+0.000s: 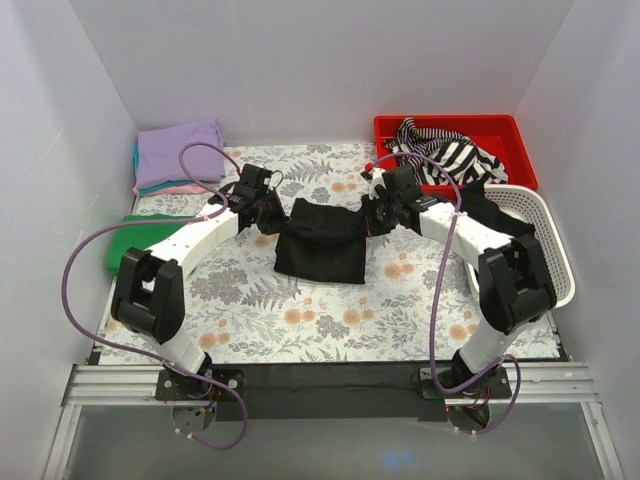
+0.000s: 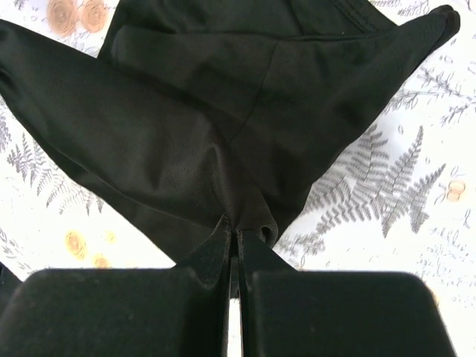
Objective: Fold and stack the t-shirts
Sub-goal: Fold the tshirt
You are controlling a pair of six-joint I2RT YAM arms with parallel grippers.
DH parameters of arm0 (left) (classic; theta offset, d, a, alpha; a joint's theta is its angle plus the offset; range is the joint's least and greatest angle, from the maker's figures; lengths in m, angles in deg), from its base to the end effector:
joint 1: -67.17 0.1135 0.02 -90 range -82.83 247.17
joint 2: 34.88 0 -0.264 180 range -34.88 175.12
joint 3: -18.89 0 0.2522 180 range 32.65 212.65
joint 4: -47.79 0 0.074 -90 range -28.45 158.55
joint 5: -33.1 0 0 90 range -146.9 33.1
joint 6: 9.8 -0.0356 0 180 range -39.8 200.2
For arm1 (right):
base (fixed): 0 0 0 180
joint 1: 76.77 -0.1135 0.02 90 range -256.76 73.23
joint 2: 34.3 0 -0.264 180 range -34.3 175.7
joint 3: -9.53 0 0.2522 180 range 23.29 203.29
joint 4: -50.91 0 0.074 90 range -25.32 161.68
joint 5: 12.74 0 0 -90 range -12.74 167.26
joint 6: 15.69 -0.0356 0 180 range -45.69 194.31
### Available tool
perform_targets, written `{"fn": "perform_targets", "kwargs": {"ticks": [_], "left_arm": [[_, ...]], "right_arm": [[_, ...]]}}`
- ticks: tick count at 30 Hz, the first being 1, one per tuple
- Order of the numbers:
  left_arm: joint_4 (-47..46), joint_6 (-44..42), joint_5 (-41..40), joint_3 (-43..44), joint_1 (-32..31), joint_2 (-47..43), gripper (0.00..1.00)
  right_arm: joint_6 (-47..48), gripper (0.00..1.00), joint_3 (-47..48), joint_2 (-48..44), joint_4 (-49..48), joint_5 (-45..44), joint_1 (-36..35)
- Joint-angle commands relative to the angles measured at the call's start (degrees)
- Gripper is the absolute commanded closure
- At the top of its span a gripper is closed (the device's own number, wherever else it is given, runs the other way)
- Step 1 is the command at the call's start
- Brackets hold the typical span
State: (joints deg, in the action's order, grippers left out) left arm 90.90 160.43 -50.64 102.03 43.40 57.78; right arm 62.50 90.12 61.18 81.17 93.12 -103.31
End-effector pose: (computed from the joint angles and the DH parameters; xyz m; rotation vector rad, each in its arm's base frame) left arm 0.3163 -0.1436 0.2486 -1.2369 2.4097 -0.8129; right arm 0.3224 0.1719 0.2347 -0.4468 2.3746 0.6444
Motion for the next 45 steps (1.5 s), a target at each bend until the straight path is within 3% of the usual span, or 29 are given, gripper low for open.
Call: {"fn": "perform_targets", "kwargs": {"ticks": [1, 19, 26, 28, 29, 30, 32, 33, 35, 36, 39, 45], "left_arm": [[-2.98, -2.18, 2.17, 2.94, 0.39, 3.12, 1.00], [-5.53, -4.20, 1.91, 13.66, 5.13, 14.47, 1.00], [-10.08, -4.29, 2.35, 17.79, 7.15, 21.94, 1.00], [-12.89, -4.38, 3.57, 18.59, 7.94, 25.62, 0.99], [-15.52, -3.94, 4.63, 19.81, 9.08, 26.77, 0.98], [-17.63, -3.33, 7.16, 20.00, 9.44, 27.74, 0.90], [-20.03, -3.59, 6.14, 21.83, 10.32, 30.80, 0.79], [-19.94, -3.50, 5.70, 25.33, 10.76, 31.61, 0.70], [-21.16, -3.41, 4.90, 27.37, 11.90, 33.36, 0.65], [-20.56, -3.41, 4.73, 30.60, 12.25, 33.81, 0.65], [-20.20, -4.11, 0.77, 32.48, 12.87, 31.88, 0.63], [-20.90, -4.90, 2.08, 30.38, 13.22, 26.44, 0.61]], "right_arm": [[2.14, 0.99, 4.62, 2.42, -1.46, 2.68, 1.32], [3.81, 0.99, 20.00, 15.95, -1.99, 6.90, 6.50], [3.20, 0.94, 30.09, 26.57, -4.55, 7.17, 8.96], [2.24, 0.77, 38.88, 34.54, -4.10, 8.65, 9.84], [1.89, 0.77, 41.86, 37.03, -3.84, 8.40, 10.28], [2.67, 0.72, 47.11, 39.15, -4.10, 8.05, 10.37], [3.11, 0.51, 52.33, 43.64, -4.28, 7.70, 10.37], [4.24, 0.45, 53.57, 43.74, -4.88, 6.83, 10.29], [4.60, 0.12, 51.92, 41.72, -8.04, 3.14, 10.46], [4.61, 0.03, 52.00, 41.19, -8.23, 2.17, 10.46], [5.31, 0.02, 49.72, 37.68, -8.49, 2.15, 10.46], [6.63, 0.02, 41.55, 30.82, -8.76, 6.02, 9.32]]}}
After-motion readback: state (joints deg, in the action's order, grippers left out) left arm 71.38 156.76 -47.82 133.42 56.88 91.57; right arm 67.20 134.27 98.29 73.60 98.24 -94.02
